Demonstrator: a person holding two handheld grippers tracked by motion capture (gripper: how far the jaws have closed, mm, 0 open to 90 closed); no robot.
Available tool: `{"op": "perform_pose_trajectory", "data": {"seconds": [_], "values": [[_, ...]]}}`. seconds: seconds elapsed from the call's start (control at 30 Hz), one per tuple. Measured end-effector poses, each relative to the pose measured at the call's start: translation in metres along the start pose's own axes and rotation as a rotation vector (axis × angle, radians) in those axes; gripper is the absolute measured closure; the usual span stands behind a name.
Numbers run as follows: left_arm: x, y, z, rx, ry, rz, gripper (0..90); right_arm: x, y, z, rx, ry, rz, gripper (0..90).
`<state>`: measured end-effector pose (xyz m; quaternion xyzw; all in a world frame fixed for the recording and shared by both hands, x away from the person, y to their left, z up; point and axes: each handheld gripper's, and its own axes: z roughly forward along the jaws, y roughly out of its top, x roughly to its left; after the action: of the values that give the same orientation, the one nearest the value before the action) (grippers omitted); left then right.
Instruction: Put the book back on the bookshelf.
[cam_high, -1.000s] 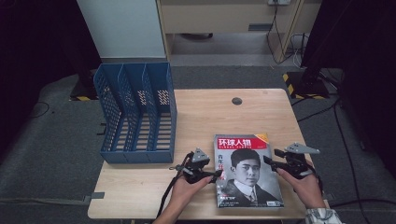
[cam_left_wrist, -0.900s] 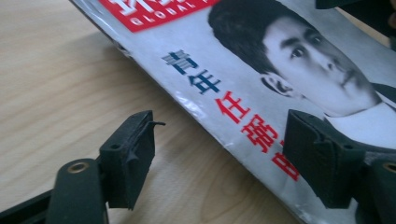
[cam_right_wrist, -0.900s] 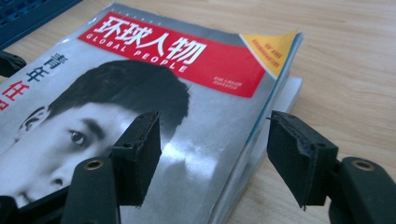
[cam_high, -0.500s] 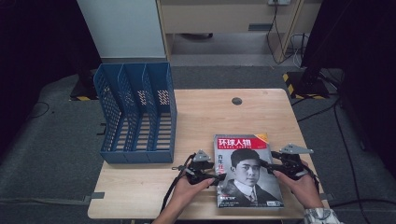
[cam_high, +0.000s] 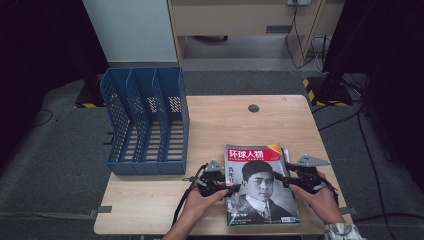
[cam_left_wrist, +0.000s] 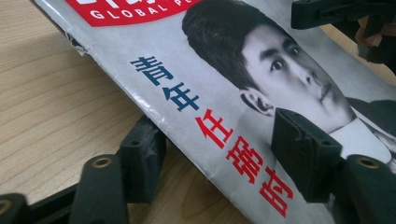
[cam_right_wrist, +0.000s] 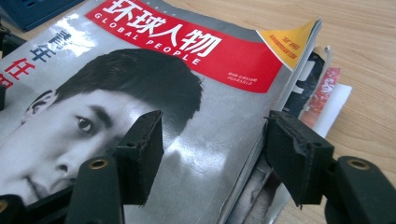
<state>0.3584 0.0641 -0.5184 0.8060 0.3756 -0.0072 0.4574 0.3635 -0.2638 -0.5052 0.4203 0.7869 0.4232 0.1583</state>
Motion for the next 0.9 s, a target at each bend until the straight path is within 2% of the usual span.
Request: {"op": "perform_pose_trajectory", "data": {"seconds": [0.13, 0.4, 0.43, 0.47, 0.57, 0.77, 0.9], "values": [[0.002, 0.001, -0.003, -0.001, -0.002, -0.008, 42.6, 0.001, 0.0, 0.002, 0.016, -0.006, -0.016, 37.6], [0.006, 0.005, -0.003, 0.033, -0.03, -0.01, 42.7, 0.005, 0.003, 0.011, 0.016, -0.014, -0.005, 24.3], [0.006, 0.005, -0.003, 0.033, -0.03, -0.01, 41.6, 0.004, 0.004, 0.012, 0.015, -0.016, -0.016, 25.9], [0.007, 0.008, -0.003, 0.051, -0.029, -0.001, 40.1, 0.003, 0.004, 0.012, 0.016, -0.014, -0.014, 28.4], [0.008, 0.014, -0.002, 0.061, -0.027, 0.012, 39.9, 0.0, 0.004, 0.012, 0.01, -0.001, -0.005, 31.4], [0.014, 0.036, 0.003, 0.079, -0.049, -0.012, 42.1, -0.002, 0.005, 0.012, 0.004, 0.006, -0.023, 37.6], [0.021, 0.048, 0.007, 0.093, -0.04, -0.027, 46.4, -0.002, 0.005, 0.013, 0.004, 0.018, -0.036, 42.6]]}}
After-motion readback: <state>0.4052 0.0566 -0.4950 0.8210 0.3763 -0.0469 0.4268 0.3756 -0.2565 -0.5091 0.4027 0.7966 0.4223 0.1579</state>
